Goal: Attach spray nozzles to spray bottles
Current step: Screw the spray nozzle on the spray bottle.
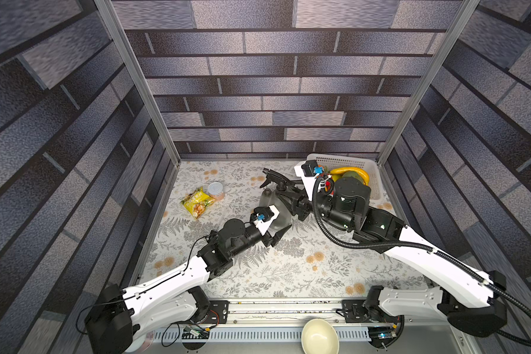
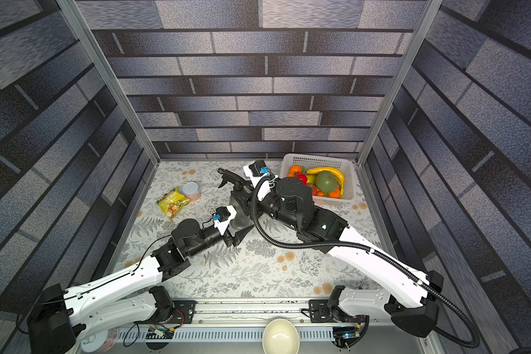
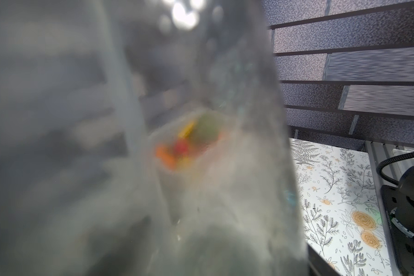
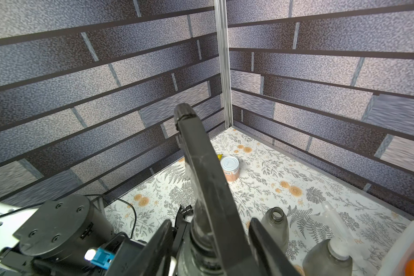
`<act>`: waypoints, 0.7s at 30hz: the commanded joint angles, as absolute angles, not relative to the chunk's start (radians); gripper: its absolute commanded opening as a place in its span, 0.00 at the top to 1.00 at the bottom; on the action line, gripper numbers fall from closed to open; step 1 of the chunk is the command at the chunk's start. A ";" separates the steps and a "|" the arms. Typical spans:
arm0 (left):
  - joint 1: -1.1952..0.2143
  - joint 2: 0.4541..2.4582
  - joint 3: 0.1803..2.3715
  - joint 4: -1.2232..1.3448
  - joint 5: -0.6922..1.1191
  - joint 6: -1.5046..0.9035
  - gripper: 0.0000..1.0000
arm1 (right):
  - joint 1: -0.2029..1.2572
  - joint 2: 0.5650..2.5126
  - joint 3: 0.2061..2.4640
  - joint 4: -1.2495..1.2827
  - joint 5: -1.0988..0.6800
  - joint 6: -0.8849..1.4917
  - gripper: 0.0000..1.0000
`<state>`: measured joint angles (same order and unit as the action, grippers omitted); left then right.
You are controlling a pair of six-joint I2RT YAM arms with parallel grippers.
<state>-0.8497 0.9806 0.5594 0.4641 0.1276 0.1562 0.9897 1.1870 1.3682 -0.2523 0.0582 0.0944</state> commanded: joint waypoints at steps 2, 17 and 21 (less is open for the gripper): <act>-0.853 0.970 0.563 0.495 0.155 0.161 0.24 | 0.979 1.212 1.409 -0.279 -0.016 0.082 0.49; -0.848 0.961 0.566 0.488 0.150 0.162 0.23 | 0.975 1.246 1.410 -0.268 -0.049 0.091 0.72; -0.847 0.959 0.574 0.474 0.134 0.157 0.14 | 0.976 1.243 1.402 -0.256 -0.065 0.095 0.77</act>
<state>-0.8494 0.9768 0.5594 0.4564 0.1284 0.1513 0.9718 1.2324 1.3865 -0.2584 -0.0059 0.0788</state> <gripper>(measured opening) 0.854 0.323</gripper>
